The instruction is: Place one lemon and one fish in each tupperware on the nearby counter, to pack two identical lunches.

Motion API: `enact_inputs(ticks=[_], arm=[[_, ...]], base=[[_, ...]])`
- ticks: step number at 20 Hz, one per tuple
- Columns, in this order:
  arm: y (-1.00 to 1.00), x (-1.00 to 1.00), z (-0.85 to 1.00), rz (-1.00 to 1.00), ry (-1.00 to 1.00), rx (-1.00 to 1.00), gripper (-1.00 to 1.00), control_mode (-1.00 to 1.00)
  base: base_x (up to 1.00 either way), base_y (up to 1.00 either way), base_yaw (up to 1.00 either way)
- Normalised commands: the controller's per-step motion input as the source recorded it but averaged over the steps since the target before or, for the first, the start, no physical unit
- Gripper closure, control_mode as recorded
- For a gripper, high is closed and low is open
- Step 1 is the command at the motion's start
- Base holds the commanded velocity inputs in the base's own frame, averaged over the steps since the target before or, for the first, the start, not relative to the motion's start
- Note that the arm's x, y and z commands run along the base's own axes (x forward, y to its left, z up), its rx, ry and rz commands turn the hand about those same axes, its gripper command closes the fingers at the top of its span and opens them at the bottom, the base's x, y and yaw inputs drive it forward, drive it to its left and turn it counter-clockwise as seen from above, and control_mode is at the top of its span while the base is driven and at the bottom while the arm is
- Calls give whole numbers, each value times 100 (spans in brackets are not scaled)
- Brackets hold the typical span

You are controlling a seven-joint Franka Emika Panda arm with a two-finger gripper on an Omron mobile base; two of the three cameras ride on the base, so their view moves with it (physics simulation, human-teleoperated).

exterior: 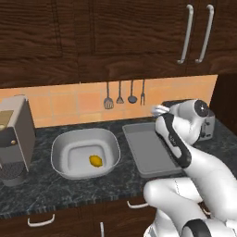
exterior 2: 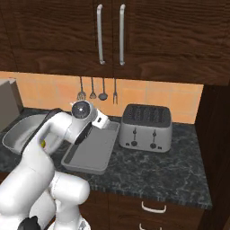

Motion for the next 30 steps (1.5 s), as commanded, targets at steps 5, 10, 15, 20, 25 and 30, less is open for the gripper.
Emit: enact_inputs(ticks=[5, 10, 15, 20, 25, 30], arm=[[-5, 79, -100, -8, 46, -28, 100, -100], [-41, 66, -100, 0, 29, -2, 100, -100], [28, 10, -93, 0, 20, 0, -100, -100], [0, -38, 7, 0, 0, 0, -100, -100], [28, -39, 80, 0, 4, -2, -100, -100], [10, -65, 100, 0, -2, -1, -100, -100]], base=[[0, 0, 0], [0, 0, 0], [0, 0, 0], [0, 0, 0], [0, 0, 0], [0, 0, 0]])
